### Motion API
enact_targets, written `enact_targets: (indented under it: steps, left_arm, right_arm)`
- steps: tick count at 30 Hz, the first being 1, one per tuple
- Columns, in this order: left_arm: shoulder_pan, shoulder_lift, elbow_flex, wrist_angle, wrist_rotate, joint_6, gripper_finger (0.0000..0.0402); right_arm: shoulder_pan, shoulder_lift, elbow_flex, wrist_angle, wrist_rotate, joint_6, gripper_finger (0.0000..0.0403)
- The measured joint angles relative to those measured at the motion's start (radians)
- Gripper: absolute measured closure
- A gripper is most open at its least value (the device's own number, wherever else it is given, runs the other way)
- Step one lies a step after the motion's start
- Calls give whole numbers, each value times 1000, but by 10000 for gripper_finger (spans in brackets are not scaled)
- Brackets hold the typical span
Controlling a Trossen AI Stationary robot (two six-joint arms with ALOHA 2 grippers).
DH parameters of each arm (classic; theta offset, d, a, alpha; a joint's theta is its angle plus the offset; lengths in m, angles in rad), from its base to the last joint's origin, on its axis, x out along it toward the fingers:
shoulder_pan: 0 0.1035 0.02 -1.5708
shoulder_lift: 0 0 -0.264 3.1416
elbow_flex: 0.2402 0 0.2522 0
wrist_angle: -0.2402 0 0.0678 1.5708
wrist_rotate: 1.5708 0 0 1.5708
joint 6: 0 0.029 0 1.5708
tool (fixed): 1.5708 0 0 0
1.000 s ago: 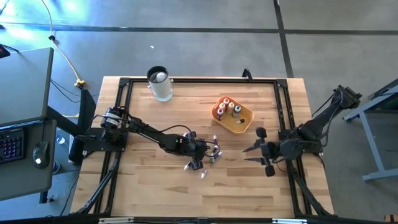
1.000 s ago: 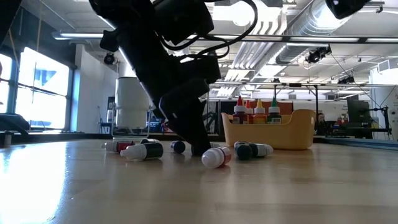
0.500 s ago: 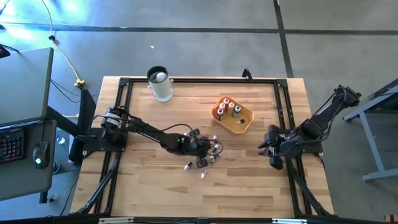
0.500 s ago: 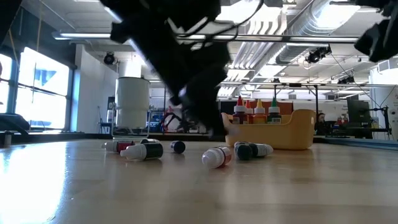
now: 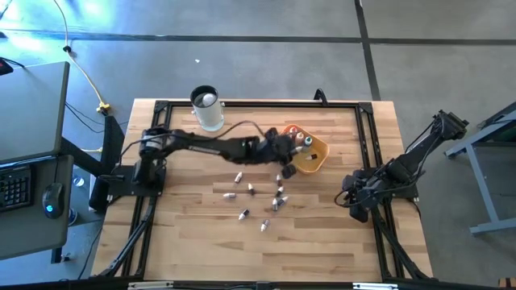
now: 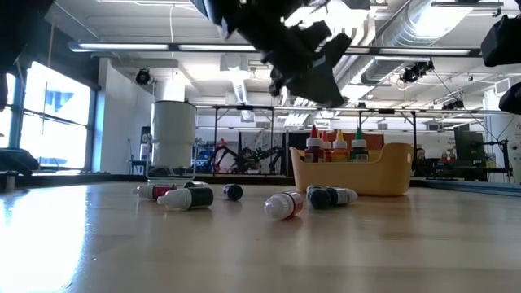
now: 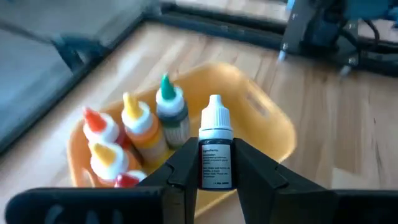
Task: Pick & Place food coloring
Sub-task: Put the small red food coloring bottle into the yellow bin, then put the small blue food coloring bottle into the yellow bin
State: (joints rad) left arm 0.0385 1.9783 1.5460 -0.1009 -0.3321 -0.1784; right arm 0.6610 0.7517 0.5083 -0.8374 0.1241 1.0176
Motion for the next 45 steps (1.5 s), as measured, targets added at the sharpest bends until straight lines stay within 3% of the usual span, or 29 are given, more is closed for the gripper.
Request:
enact_targets:
  steps: [4, 11, 21, 26, 31, 36, 40, 45]
  left_arm:
    - [37, 78, 19, 34, 99, -9, 319]
    - [13, 121, 34, 45, -18, 62, 316]
    - [14, 121, 34, 39, -56, 77, 239]
    - [-15, 62, 41, 20, -16, 80, 235]
    - [-86, -11, 151, -327, -67, 92, 249]
    - [-174, -36, 348, -758, -105, -58, 259]
    - [-247, -35, 486, -1053, -162, -185, 259]
    - [-331, -46, 553, -1298, -255, -346, 260]
  right_arm:
    - [0, 1, 0, 0, 0, -1, 265]
    - [0, 1, 0, 0, -1, -5, 265]
    - [0, 0, 0, 25, 33, -10, 265]
    - [0, 0, 1, 108, 104, -146, 265]
    - [0, 1, 1, 270, 109, -528, 265]
    - [0, 36, 1, 544, 196, -925, 265]
    - [-26, 152, 2, 720, 209, -1052, 265]
    - [-115, 361, 2, 926, 225, -1102, 265]
